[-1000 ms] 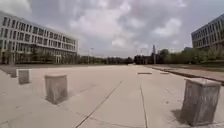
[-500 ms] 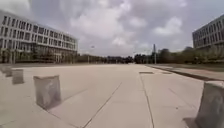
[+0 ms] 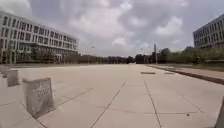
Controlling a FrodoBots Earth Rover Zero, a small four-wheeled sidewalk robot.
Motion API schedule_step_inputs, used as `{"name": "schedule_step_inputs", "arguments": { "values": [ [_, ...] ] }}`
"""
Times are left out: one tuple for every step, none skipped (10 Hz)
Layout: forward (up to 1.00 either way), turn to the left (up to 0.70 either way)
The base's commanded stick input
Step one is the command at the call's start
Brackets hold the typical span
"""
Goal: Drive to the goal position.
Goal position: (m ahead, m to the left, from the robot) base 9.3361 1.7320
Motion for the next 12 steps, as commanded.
{"name": "schedule_step_inputs", "arguments": {
  "values": [
    [0.5, -0.02],
    [0.5, -0.02],
    [0.5, -0.02],
    [0.5, -0.02],
    [0.5, -0.02],
    [0.5, -0.02],
    [0.5, -0.02],
    [0.5, -0.02],
    [0.5, -0.02],
    [0.5, -0.02],
    [0.5, -0.02],
    [0.5, -0.02]
  ]
}}
